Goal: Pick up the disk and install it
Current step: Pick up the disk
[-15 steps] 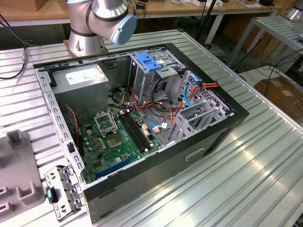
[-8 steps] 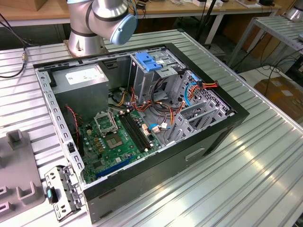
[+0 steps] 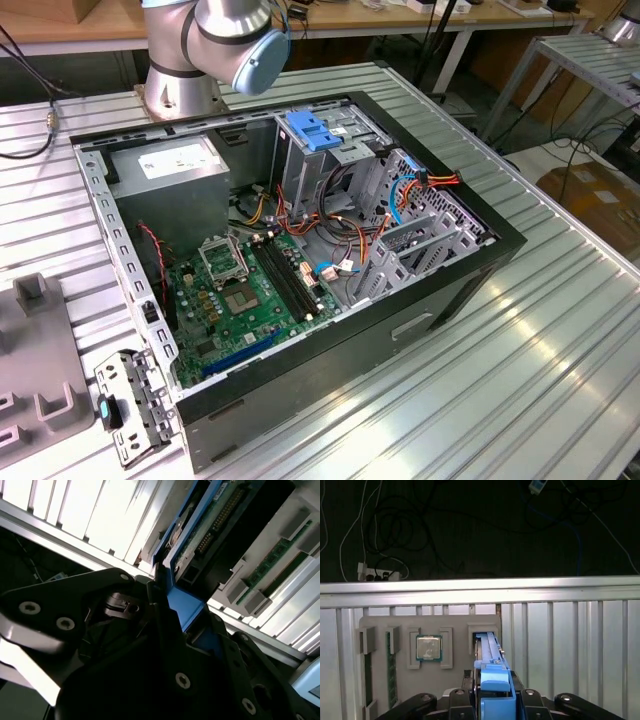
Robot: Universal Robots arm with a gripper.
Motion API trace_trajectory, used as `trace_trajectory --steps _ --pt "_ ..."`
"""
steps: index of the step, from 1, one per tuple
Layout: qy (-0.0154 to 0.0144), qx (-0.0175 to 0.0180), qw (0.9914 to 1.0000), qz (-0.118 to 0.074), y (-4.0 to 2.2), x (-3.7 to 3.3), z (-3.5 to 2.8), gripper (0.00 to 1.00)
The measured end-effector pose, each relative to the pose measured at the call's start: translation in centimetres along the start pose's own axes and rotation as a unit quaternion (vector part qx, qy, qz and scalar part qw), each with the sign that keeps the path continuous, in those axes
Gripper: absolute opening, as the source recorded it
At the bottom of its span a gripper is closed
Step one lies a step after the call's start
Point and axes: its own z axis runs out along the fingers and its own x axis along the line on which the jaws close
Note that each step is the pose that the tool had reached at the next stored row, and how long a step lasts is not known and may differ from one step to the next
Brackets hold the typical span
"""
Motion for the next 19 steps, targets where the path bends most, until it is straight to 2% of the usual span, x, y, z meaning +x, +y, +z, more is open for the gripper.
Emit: trace_trajectory --steps 11,16,19 --pt "0.0 0.0 1.0 0.0 0.0 0.0 -0.12 0.37" --pt "0.0 -0.0002 1.0 0.0 -0.01 0.0 -0.39 0.37" --pt "0.0 -0.0005 1.0 0.0 -0.01 -0.01 -0.78 0.37"
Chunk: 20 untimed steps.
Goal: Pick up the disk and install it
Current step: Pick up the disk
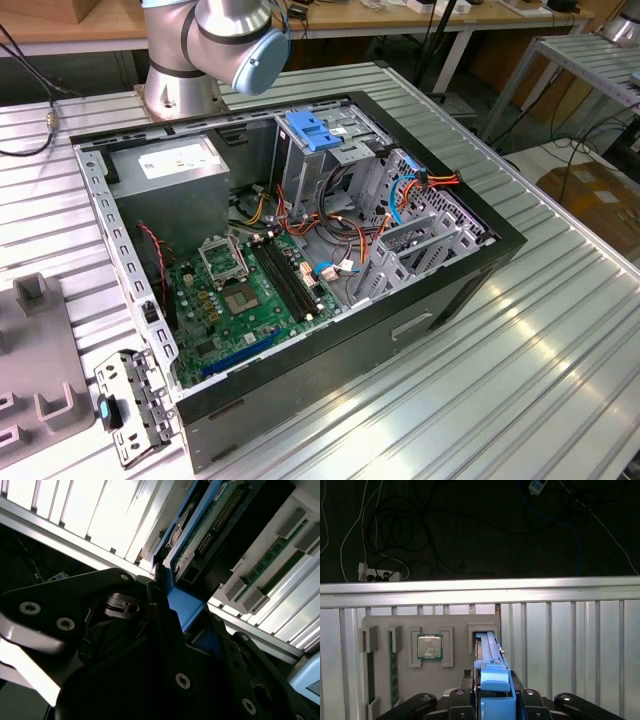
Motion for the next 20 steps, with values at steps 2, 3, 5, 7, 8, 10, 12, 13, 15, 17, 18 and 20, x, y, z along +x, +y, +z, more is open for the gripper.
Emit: trace_trajectory --steps 2,3,5,7,8,10,12,13,15,17,18,20 --pt "0.0 -0.0001 1.0 0.0 -0.01 0.0 -0.25 0.37" --pt "-0.0001 0.0 1.0 0.0 -0.01 0.0 -0.41 0.37" --pt "0.0 -0.0001 1.0 0.0 -0.01 -0.01 -0.7 0.37" --pt "-0.0001 0.0 1.0 0.0 -0.02 -0.01 -0.89 0.37" --pt "-0.0001 0.0 1.0 0.0 -0.02 -0.01 -0.97 0.37" --pt "-0.0001 0.0 1.0 0.0 -0.02 -0.01 -1.04 0.37" --pt "-0.0001 -0.0001 1.0 0.0 -0.02 -0.01 -1.06 0.37" --pt "-0.0001 -0.0001 1.0 0.0 -0.02 -0.01 -1.06 0.37" --pt "-0.0001 -0.0001 1.0 0.0 -0.02 -0.01 -1.07 0.37" --pt "-0.0001 -0.0001 1.0 0.0 -0.02 -0.01 -1.07 0.37" --pt "-0.0001 -0.0001 1.0 0.0 -0.02 -0.01 -1.08 0.37" --pt "0.0 -0.0002 1.0 0.0 -0.02 -0.01 -1.15 0.37"
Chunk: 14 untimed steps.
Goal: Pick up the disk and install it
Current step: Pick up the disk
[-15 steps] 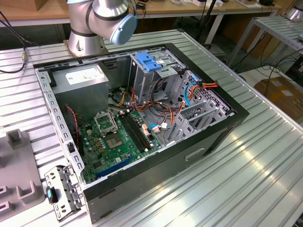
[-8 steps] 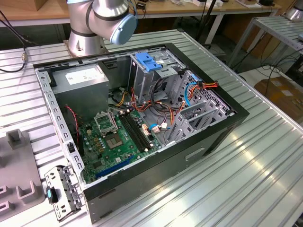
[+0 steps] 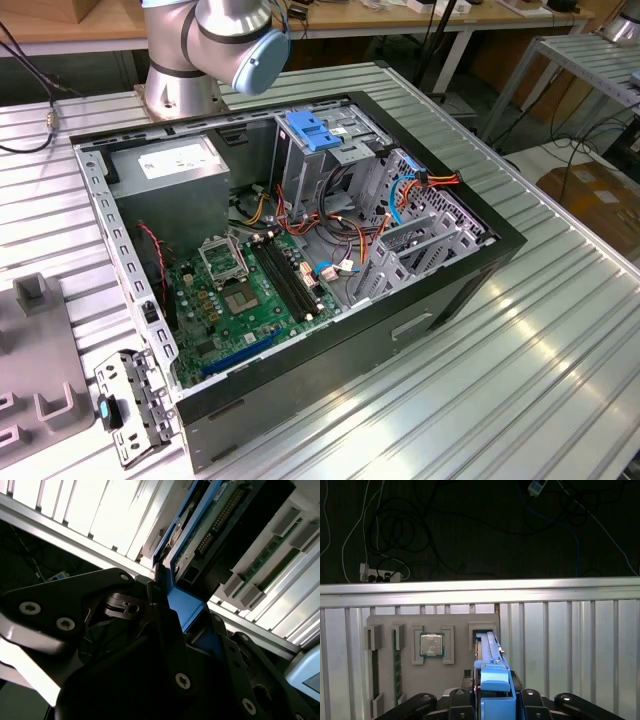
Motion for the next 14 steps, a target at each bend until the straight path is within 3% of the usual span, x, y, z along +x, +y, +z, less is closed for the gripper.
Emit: trace_trajectory --steps 14 --pt "-0.0002 0.0001 1.0 0.0 -0.02 -0.01 -1.21 0.37"
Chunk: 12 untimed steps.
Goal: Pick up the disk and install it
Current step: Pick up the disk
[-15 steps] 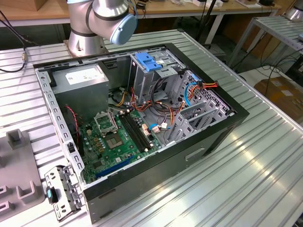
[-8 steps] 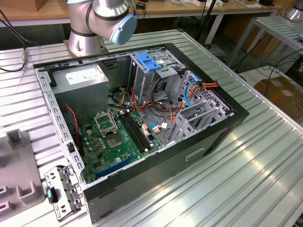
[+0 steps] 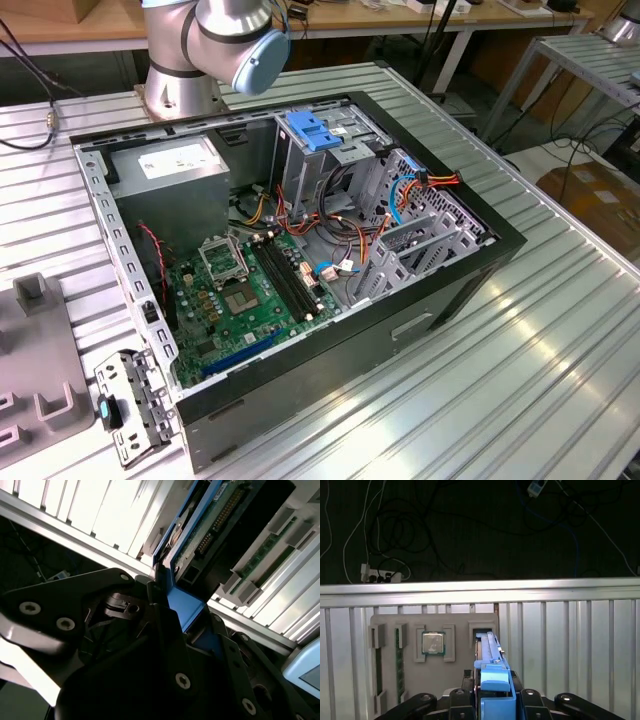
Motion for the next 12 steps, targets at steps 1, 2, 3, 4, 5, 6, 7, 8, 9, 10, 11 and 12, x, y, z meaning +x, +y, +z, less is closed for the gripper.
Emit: trace_trajectory --steps 1,2,3,4,5,6,7,8,9,10,11,12 --pt "0.0 0.0 1.0 0.0 0.0 0.0 -0.1 0.37" --pt "0.0 0.0 1.0 0.0 0.0 0.0 -0.19 0.37" --pt "0.0 0.0001 1.0 0.0 0.0 0.0 -0.29 0.37" --pt "0.0 0.0 1.0 0.0 -0.01 -0.01 -0.45 0.37" --pt "0.0 0.0 1.0 0.0 -0.01 -0.01 -0.6 0.37" --pt "0.0 0.0 1.0 0.0 -0.01 -0.01 -0.81 0.37" --pt "0.0 0.0 1.0 0.0 -0.02 -0.01 -0.96 0.37" --pt "0.0 0.0 1.0 0.0 -0.02 -0.01 -1.07 0.37" --pt "-0.0002 0.0 1.0 0.0 -0.02 -0.02 -1.19 0.37" --pt "-0.0004 0.0 1.0 0.0 -0.02 -0.02 -1.32 0.37" --pt "-0.0004 0.0 1.0 0.0 -0.03 -0.02 -1.42 0.37" --pt "-0.0005 0.0 1.0 0.0 -0.02 -0.02 -1.51 0.37"
